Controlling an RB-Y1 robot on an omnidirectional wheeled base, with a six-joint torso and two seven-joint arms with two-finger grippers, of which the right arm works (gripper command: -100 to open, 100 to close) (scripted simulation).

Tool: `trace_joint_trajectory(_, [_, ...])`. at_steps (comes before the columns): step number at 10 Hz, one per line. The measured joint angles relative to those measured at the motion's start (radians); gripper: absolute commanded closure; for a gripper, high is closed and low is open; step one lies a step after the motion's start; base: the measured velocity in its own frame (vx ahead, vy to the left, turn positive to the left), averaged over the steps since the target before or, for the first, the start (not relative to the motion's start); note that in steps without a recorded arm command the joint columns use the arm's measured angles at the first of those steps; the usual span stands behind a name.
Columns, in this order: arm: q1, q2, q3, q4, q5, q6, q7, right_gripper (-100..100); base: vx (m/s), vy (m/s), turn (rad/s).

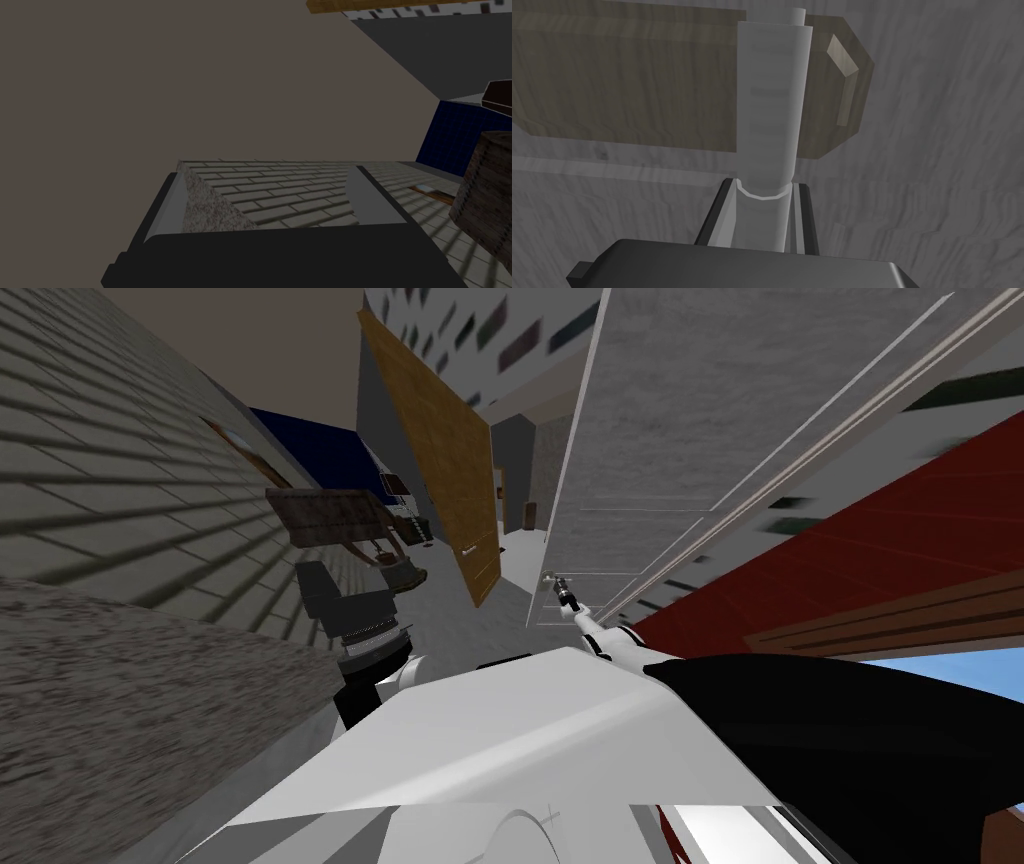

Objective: Pull the door open

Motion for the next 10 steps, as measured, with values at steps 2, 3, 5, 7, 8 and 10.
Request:
trace_joint_trajectory(2, [0.011,-0.017,0.049,-0.013,0.016,-0.013,-0.053,100,-0.03,0.021,-0.086])
trace_joint_trajectory(3, [0.013,-0.025,0.073,-0.009,0.024,-0.025,-0.079,100,-0.028,0.024,-0.166])
trace_joint_trajectory(5, [0.032,-0.042,0.117,-0.036,0.038,-0.035,-0.128,100,-0.028,0.017,-0.101])
trace_joint_trajectory(7, [0.046,-0.061,0.161,-0.057,0.054,-0.047,-0.177,100,-0.027,0.018,-0.152])
trace_joint_trajectory(8, [0.048,-0.07,0.184,-0.058,0.063,-0.057,-0.202,100,-0.038,0.016,-0.113])
trace_joint_trajectory(10, [0.068,-0.089,0.22,-0.085,0.078,-0.066,-0.242,100,-0.028,0.013,-0.09])
